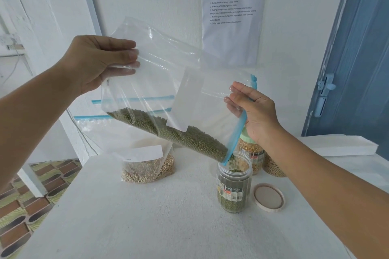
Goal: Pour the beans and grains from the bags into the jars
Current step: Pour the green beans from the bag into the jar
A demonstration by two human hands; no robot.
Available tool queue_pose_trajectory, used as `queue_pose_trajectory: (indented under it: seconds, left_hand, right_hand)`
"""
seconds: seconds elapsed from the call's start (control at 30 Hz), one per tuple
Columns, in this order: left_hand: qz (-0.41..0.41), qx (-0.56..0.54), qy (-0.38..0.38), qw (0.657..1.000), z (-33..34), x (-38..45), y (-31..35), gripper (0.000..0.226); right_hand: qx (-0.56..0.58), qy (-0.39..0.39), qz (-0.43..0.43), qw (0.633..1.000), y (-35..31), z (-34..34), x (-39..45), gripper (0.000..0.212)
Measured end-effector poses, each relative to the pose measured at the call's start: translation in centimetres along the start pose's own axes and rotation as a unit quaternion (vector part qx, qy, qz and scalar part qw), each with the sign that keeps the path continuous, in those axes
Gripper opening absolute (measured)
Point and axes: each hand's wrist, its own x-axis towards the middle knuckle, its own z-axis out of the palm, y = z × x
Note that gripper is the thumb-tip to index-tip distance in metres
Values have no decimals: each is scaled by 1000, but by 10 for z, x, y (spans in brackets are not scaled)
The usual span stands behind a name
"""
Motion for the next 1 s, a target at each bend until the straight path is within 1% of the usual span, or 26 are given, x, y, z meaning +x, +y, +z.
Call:
queue_pose_trajectory:
  seconds: [1.0]
  left_hand:
    - [10, 8, -4, 1000, 3, 1, 9, 40]
  right_hand:
    - [9, 2, -7, 1000, -4, 2, -3, 26]
